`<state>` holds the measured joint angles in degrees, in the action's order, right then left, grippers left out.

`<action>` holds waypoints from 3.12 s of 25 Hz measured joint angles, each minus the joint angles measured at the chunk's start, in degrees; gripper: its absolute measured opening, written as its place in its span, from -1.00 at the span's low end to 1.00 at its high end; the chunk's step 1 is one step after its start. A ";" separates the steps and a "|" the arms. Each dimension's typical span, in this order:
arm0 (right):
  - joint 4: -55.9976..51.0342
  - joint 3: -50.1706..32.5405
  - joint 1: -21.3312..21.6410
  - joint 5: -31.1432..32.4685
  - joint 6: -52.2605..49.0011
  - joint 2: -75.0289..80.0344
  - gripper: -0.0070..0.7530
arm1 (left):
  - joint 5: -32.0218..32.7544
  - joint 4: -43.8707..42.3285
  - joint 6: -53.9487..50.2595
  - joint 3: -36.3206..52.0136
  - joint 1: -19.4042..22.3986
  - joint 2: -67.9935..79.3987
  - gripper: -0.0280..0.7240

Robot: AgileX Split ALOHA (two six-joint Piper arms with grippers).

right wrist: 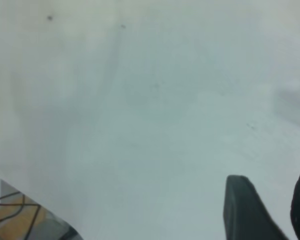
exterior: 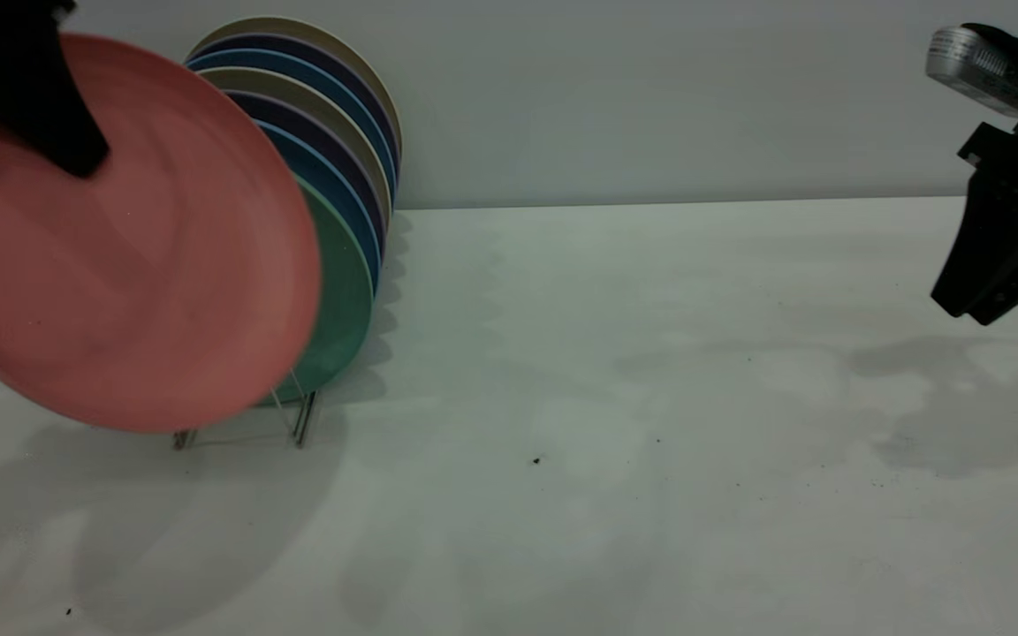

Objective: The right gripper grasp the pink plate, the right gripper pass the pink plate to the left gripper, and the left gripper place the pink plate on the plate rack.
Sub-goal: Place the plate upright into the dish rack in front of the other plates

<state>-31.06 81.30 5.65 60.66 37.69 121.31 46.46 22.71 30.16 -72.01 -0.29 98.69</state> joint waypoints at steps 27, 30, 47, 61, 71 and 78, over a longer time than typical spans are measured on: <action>0.59 0.00 0.00 -4.25 -2.22 -0.29 -0.27 | 2.26 2.23 76.53 -5.58 -0.10 0.00 -0.60; 0.40 0.00 0.00 -4.38 -2.22 -0.29 -0.27 | 0.20 2.23 76.84 -5.63 -0.10 0.00 -0.60; 0.33 0.00 0.00 -4.85 -2.22 -0.29 -0.27 | -3.69 9.23 84.91 -6.17 -0.10 0.57 -0.60; 0.33 0.00 0.00 -4.92 -2.22 -0.29 -0.27 | -3.74 10.76 84.30 -6.22 -0.10 5.96 -0.60; 0.33 0.00 0.00 -4.98 -2.22 -0.29 -0.27 | -5.77 12.24 82.68 -6.22 -0.10 9.38 -0.60; 0.33 0.00 0.00 -4.98 -2.22 -0.29 -0.27 | -5.85 12.23 81.48 -6.22 -0.10 10.85 -0.60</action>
<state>-30.73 81.30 5.65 55.68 35.48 121.02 40.61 34.94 111.64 -78.23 -0.39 109.54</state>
